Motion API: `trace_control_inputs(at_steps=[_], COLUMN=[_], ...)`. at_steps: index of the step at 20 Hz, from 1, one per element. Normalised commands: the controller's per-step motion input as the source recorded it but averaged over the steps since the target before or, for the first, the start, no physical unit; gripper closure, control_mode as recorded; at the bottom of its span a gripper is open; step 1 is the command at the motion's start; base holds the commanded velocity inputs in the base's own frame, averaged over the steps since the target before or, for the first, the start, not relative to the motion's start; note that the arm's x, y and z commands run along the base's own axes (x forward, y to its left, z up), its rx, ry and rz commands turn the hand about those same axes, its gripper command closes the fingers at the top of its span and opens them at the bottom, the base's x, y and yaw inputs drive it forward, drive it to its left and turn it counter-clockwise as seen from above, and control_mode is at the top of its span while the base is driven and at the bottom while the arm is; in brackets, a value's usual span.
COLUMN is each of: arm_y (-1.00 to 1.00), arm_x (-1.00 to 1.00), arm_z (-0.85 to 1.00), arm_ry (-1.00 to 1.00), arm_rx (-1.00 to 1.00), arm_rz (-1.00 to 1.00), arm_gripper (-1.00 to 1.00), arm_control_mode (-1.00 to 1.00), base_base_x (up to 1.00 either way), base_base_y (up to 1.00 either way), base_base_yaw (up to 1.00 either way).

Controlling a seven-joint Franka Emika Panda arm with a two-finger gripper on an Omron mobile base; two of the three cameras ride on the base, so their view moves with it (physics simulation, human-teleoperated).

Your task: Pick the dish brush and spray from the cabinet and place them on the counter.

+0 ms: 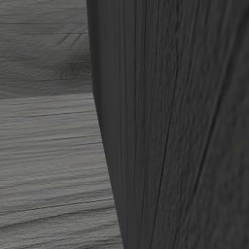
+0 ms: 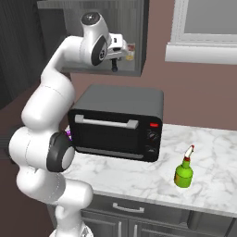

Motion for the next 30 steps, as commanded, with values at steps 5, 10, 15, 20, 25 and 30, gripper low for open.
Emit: trace_control_inputs(at_steps=[5, 10, 15, 20, 25, 30], arm_y=[-0.06, -0.04, 0.0, 0.0, 0.0, 0.0], arm_x=[0.35, 0.3, 0.25, 0.24, 0.22, 0.2], arm_z=[-0.1, -0.12, -0.12, -0.15, -0.17, -0.19], arm_ry=[0.08, 0.06, 0.05, 0.05, 0.05, 0.05], arm_rx=[0.0, 0.0, 0.0, 0.0, 0.0, 0.0], arm_rz=[0.0, 0.0, 0.0, 0.0, 0.0, 0.0], arm_gripper=[-1.0, -1.0, -1.0, -1.0, -1.0, 1.0], arm_control_mode=[-1.0, -1.0, -1.0, -1.0, -1.0, -1.0], base_base_x=[0.0, 0.0, 0.0, 0.0, 0.0, 0.0], base_base_y=[0.0, 0.0, 0.0, 0.0, 0.0, 0.0], base_base_yaw=[0.0, 0.0, 0.0, 0.0, 0.0, 0.0])
